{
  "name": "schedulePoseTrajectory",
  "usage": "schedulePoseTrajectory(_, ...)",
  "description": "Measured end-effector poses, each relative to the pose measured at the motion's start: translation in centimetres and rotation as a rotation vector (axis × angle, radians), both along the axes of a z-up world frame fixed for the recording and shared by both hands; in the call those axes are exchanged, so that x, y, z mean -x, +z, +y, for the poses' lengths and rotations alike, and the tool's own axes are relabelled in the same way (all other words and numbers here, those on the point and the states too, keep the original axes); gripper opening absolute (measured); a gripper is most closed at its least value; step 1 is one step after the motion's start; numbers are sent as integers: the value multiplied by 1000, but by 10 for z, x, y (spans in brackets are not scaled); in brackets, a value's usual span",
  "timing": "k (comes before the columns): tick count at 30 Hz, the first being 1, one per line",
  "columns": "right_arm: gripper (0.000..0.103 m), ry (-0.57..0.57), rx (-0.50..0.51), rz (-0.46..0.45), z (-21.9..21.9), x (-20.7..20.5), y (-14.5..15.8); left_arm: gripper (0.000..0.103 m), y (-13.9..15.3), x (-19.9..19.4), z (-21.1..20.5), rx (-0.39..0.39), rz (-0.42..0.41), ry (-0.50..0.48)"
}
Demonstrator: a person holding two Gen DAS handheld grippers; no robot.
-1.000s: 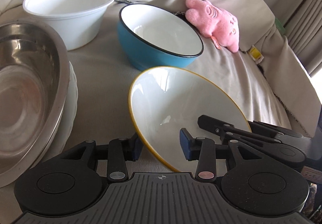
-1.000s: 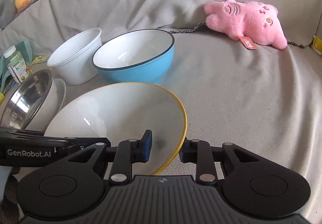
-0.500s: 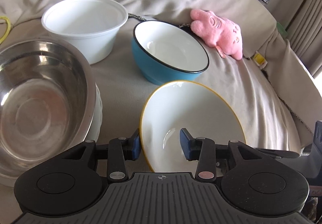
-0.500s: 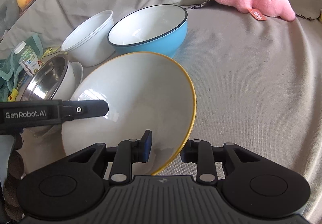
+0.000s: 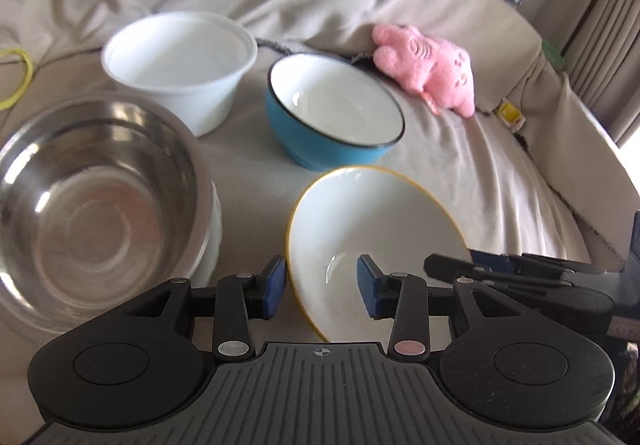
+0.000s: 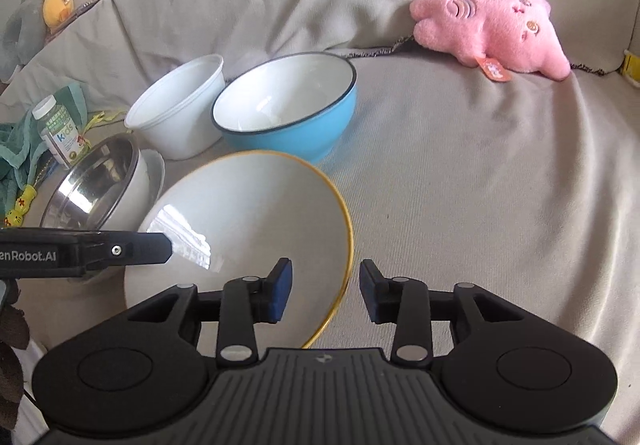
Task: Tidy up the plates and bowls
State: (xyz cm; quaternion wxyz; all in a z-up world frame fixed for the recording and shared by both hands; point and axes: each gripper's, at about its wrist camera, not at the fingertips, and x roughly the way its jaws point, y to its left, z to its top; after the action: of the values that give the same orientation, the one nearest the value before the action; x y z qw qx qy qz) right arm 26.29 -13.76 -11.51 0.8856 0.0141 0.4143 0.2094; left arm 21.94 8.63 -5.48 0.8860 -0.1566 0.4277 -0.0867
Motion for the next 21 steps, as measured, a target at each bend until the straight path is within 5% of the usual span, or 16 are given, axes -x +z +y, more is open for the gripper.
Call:
schedulePoseTrajectory(4, 50, -30, -24, -60, -12, -5, 18, 42, 34, 1, 18, 69, -67, 48)
schedulePoseTrajectory(9, 50, -57, -23, -88, -16, -27, 43, 42, 58, -74, 26, 102, -30, 103)
schedulePoseTrajectory(15, 50, -113, -67, 29, -19, -74, 67, 42, 21, -140, 15, -19, 79, 110)
schedulePoseTrajectory(21, 50, -96, -64, 82, 14, -133, 57, 42, -12, -163, 10, -8, 176, 88)
